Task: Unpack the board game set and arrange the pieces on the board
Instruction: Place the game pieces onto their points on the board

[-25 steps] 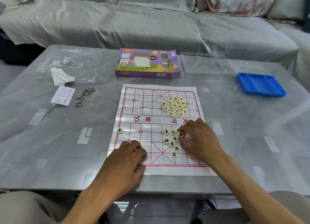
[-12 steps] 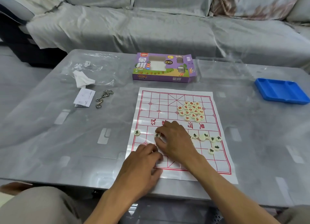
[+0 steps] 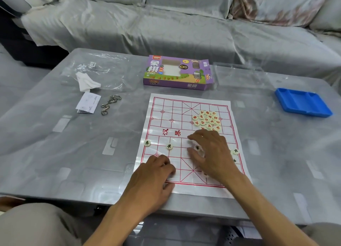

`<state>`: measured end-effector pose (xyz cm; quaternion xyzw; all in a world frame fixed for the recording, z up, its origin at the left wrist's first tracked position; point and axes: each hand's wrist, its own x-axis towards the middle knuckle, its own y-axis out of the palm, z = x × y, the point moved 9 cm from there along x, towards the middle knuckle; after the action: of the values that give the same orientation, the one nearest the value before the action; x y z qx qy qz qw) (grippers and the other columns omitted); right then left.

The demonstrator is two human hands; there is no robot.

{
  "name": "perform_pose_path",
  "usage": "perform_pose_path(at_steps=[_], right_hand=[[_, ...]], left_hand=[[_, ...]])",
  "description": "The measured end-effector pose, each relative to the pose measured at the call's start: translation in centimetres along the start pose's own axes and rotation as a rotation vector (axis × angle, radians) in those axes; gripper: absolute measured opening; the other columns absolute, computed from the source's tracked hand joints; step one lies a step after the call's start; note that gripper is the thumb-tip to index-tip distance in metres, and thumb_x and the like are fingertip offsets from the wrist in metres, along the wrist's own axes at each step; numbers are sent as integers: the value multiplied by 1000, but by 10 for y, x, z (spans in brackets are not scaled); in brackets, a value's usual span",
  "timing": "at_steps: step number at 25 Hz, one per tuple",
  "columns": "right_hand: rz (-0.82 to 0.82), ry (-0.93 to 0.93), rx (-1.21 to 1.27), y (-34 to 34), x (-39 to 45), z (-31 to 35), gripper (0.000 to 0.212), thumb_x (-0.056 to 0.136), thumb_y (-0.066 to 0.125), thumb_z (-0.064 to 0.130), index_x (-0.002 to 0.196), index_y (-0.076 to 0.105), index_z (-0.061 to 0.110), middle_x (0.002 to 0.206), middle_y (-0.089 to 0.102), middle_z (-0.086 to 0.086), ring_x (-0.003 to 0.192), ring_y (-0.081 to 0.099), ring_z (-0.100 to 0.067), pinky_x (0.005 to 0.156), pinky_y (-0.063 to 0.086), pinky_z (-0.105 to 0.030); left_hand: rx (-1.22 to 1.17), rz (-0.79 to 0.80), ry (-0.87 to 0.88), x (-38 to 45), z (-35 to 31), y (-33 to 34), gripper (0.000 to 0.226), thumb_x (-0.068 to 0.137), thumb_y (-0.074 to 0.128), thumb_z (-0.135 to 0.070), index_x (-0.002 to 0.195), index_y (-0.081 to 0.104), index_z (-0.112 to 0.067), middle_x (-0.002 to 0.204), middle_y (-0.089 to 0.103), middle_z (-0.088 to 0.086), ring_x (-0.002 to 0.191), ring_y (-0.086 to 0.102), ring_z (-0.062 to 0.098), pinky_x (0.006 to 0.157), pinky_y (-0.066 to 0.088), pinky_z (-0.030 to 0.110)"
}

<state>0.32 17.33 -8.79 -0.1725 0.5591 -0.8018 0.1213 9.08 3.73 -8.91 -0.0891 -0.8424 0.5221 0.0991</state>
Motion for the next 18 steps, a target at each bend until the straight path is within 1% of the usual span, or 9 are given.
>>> perform_pose_path(at_steps=[2,4,6,8,10,12,14,16,18], right_hand=[[125,25,-56,1,-13,-24,42,89,49,53,125,57,33,132,51,10,120,45,-15,99,34,-35],[170,13,-90,4,-26,-30,47,88,39,59,126,54,36,129,48,13,116,45,-13,98,34,-32],[144,-3,-108,5,-34,-27,49,88,35,62,125,54,36,125,49,13,112,47,-13,96,35,-32],[118,0,-103,4,-34,-25,51,88,37,64,127,51,35,128,49,12,114,47,-14,96,36,-34],[129,-8,-107,3,-28,-21,54,87,38,66,130,49,35,132,47,11,117,44,-14,100,36,-35],[162,-30,-127,4,-29,-15,59,85,31,69,128,51,35,128,49,10,114,46,-14,99,39,-35],[173,-50,-146,3,-38,-16,59,85,30,71,127,53,36,126,50,10,113,48,-15,99,38,-35],[112,2,-169,-12,-40,-31,57,87,35,71,128,52,35,131,50,10,119,47,-17,101,36,-38],[87,144,-186,-25,-35,-60,51,92,39,64,131,51,33,137,46,8,123,44,-17,101,37,-39]], left_hand=[[-14,0,-4,0,-1,-1,29,90,54,-41,118,57,-33,124,46,-18,112,41,4,83,36,14],[-10,5,-9,1,-1,-1,30,90,55,-42,118,58,-34,124,47,-18,112,42,4,83,34,13],[-13,9,-16,2,-2,-1,30,89,56,-42,118,58,-34,125,48,-18,111,42,3,82,32,12],[1,13,-15,2,-3,-1,30,89,56,-42,118,58,-35,124,47,-20,112,41,2,82,32,12],[6,18,-18,1,-1,0,30,89,56,-43,118,58,-35,123,47,-20,112,40,3,81,32,12],[7,23,-15,1,0,1,29,88,56,-42,116,59,-35,121,47,-20,111,41,4,80,33,13],[10,20,-10,1,0,1,27,88,56,-42,114,59,-35,120,48,-21,110,41,4,77,33,12],[18,21,-3,2,0,3,27,87,57,-42,114,59,-35,119,47,-21,109,41,3,73,31,10],[22,18,-4,3,1,4,26,86,60,-41,111,61,-35,117,49,-21,108,44,4,71,30,9]])
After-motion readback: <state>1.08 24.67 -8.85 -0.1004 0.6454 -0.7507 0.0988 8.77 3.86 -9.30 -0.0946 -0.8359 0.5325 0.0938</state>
